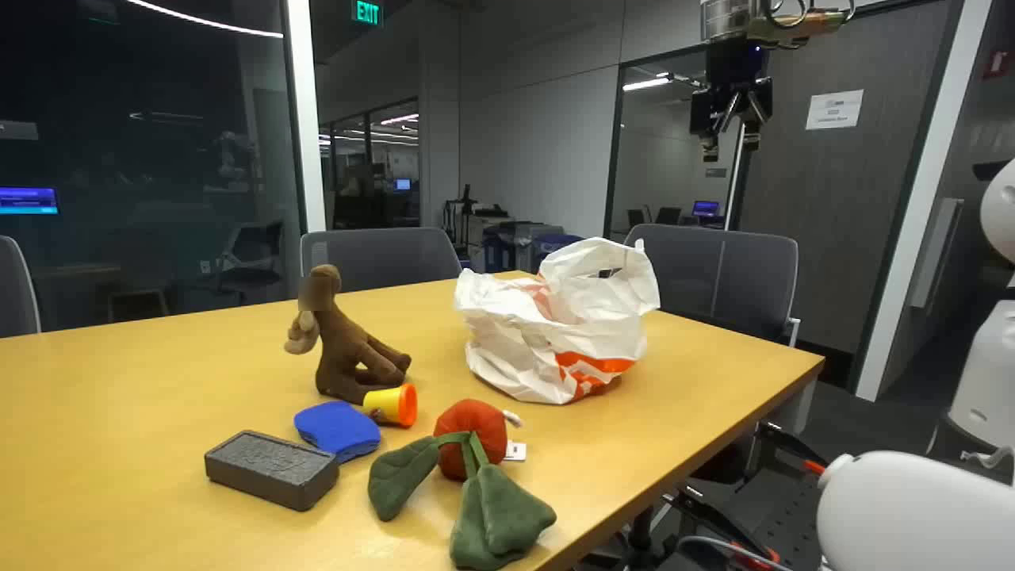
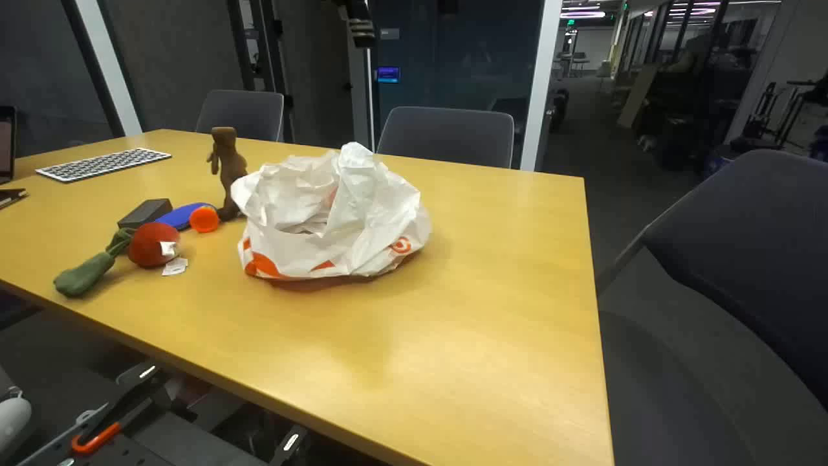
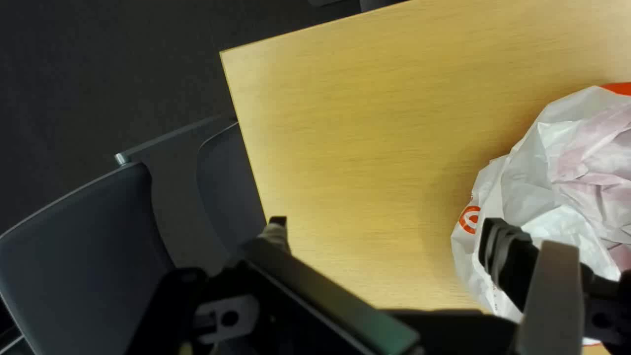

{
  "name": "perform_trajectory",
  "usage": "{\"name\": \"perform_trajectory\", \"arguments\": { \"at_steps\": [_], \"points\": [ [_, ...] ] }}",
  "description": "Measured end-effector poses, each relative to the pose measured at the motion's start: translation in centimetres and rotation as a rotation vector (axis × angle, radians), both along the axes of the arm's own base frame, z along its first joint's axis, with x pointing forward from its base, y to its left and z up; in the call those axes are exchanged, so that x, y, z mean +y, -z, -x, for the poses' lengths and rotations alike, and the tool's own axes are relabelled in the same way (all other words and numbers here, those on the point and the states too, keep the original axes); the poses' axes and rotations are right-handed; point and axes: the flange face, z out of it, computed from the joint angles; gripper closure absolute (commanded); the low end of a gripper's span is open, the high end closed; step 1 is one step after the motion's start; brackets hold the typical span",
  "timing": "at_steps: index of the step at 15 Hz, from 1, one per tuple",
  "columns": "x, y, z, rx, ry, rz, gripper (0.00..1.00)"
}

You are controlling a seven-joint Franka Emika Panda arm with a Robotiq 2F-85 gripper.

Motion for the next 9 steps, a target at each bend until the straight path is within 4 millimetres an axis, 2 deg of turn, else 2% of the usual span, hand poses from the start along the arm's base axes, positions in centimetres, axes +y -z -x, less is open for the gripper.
{"name": "perform_trajectory", "arguments": {
  "at_steps": [3, 9],
  "points": [
    [-0.01, -0.77, -0.01, -0.017, 0.000, 0.004, 0.00],
    [0.00, -0.87, 0.04, -0.019, 0.000, 0.004, 0.00]
  ]
}}
